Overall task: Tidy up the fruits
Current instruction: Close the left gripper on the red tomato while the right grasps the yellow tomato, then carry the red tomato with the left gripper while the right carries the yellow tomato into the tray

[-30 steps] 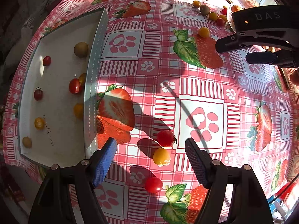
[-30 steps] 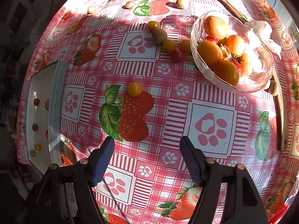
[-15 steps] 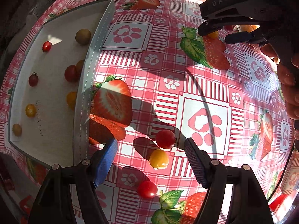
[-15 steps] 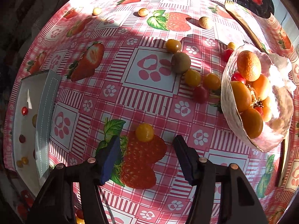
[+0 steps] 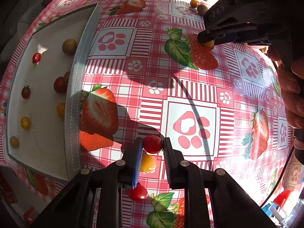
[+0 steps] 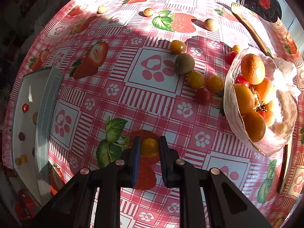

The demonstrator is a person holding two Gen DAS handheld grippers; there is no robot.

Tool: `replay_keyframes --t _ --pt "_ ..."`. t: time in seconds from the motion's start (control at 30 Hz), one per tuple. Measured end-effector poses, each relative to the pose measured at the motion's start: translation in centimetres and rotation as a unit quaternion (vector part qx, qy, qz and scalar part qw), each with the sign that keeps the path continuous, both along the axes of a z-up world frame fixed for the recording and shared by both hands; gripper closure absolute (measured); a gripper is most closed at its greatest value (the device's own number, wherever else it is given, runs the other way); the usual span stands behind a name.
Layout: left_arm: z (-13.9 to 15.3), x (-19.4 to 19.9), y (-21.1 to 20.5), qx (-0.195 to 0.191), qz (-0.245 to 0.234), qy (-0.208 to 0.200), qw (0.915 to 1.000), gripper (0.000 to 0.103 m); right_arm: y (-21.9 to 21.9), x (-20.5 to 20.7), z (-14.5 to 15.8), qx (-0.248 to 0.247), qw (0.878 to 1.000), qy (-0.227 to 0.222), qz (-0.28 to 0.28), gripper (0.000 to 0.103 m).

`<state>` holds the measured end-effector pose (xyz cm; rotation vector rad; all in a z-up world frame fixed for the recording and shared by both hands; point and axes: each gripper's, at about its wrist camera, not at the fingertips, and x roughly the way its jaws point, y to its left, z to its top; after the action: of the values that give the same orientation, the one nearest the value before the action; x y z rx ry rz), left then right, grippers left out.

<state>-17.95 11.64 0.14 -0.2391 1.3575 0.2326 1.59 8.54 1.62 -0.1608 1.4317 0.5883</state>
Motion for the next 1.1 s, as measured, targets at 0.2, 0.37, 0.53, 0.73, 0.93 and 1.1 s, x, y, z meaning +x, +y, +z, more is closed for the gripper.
replay_keyframes --t 0.2,0.37,0.53,0.73,0.93,1.1 --pt "1.0 -0.3 0.1 -0.023 0.006 -0.002 0.9997 0.08 -3.2 -1.9 0.9 0.016 1.0 0.026 -0.008 0.082" --pt "2.7 -0.6 -0.1 -0.029 0.004 -0.008 0.9995 0.08 -5.2 -3.9 1.9 0.027 0.998 0.05 -0.019 0.082" --pt "4.9 -0.6 0.1 -0.029 0.001 -0.022 0.9993 0.08 -7.0 -5.9 3.3 0.035 0.997 0.062 -0.028 0.082" --pt "6.2 -1.6 0.7 -0.029 0.005 -0.035 0.999 0.08 -8.2 -7.5 4.7 0.041 0.997 0.065 -0.03 0.082" --pt "6.6 -1.8 1.3 -0.032 0.005 -0.052 0.9981 0.08 -8.9 -8.6 5.7 0.039 0.997 0.06 -0.036 0.082" --pt "6.8 -2.1 2.9 -0.031 -0.008 -0.058 0.9978 0.08 -8.0 -9.4 6.2 0.037 0.996 0.058 -0.05 0.082"
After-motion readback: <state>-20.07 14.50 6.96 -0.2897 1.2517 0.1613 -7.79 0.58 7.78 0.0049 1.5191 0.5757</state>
